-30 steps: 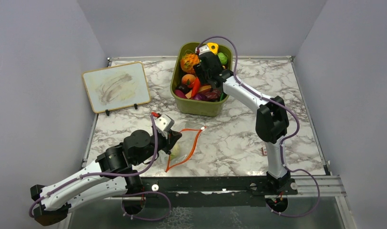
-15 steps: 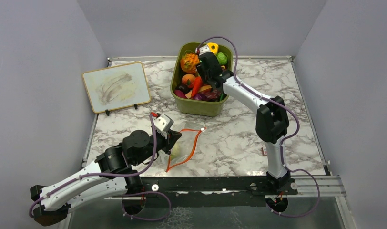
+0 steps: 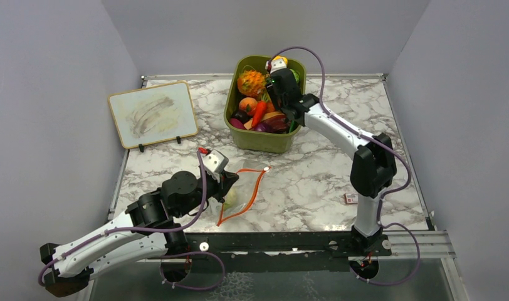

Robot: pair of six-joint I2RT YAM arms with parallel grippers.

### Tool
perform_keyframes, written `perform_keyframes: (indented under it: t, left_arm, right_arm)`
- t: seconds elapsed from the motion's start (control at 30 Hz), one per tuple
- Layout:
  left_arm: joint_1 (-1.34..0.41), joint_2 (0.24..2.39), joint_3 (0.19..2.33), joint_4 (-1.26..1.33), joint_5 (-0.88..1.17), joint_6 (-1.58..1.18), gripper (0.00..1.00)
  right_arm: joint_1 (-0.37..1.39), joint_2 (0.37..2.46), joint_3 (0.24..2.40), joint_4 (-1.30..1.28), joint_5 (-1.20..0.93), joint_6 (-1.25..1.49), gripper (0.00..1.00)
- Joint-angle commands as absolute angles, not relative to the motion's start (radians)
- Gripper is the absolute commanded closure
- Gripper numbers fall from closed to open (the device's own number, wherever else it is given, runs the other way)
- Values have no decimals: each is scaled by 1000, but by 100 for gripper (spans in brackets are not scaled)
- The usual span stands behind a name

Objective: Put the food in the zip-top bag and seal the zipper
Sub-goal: Pick up the fake vegetable from the bin.

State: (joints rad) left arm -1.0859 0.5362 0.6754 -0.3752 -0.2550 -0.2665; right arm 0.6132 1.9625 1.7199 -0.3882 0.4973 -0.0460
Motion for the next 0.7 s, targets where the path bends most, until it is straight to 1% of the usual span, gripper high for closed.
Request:
perform_keyframes:
  t: [0.0,0.3,0.67]
  left_arm:
    - [-1082,534,666,-348,-283,-266,100]
    - [-1080,537,664,-350,-304,-271,100]
    - [-1080,542,667,-354,-362,-331,100]
  right_arm:
    - [607,1842,1681,-360,500,-20,62]
    - [612,1663,1565,-383,355,52,66]
    - [615,1370,1343,-406,88,185,69]
